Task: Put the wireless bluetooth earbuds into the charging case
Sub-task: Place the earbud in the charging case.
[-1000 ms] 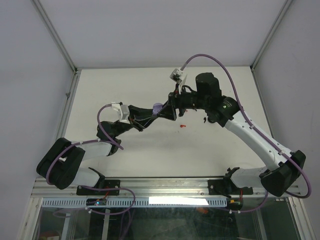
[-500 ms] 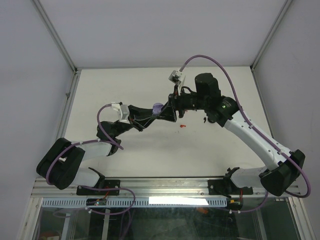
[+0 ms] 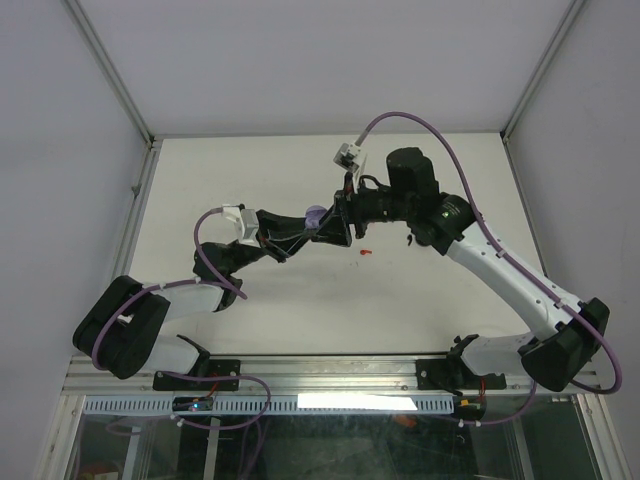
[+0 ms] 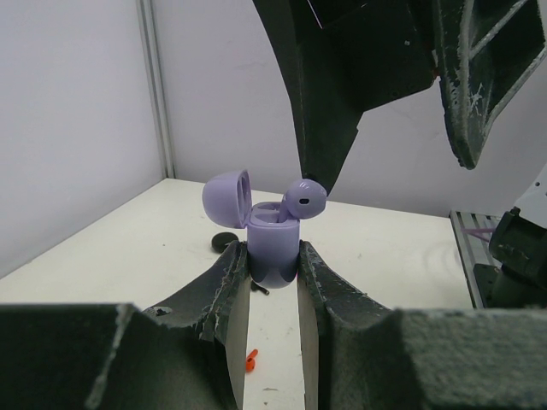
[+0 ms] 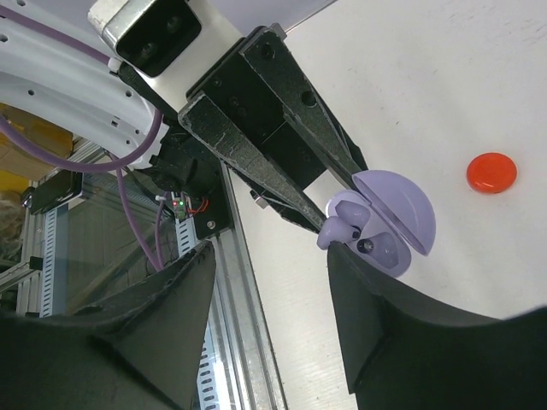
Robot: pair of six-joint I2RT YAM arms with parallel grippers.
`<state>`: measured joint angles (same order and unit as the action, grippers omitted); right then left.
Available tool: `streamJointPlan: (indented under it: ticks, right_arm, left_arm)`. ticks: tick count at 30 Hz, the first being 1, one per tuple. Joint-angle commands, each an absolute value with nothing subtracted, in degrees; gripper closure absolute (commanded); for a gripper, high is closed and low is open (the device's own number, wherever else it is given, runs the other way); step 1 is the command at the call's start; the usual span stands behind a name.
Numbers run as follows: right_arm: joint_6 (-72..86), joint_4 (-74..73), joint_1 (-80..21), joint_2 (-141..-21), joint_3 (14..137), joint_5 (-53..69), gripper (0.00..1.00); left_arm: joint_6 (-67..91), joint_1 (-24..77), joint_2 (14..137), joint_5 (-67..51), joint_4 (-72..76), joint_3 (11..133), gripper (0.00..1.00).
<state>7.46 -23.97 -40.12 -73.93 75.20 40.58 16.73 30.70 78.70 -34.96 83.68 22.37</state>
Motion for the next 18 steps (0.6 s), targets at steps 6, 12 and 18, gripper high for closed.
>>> streamJointPlan:
  ticks: [6, 12, 18]
  right_arm:
    - [8.88, -20.4, -41.05, -74.48, 76.39, 41.15, 0.42]
    - [10.02, -19.13, -41.37, -74.87, 76.43, 40.21, 0.42]
    - [11.36, -17.96, -41.4, -74.34, 76.8, 39.99, 0.42]
  left_arm:
    - [16.63, 31.11, 78.47, -36.39, 99.8, 24.89, 1.0]
    - [15.09, 31.41, 78.52, -37.0, 99.8, 24.75, 1.0]
    - [13.07, 31.55, 78.1, -35.75, 99.78, 23.23, 1.0]
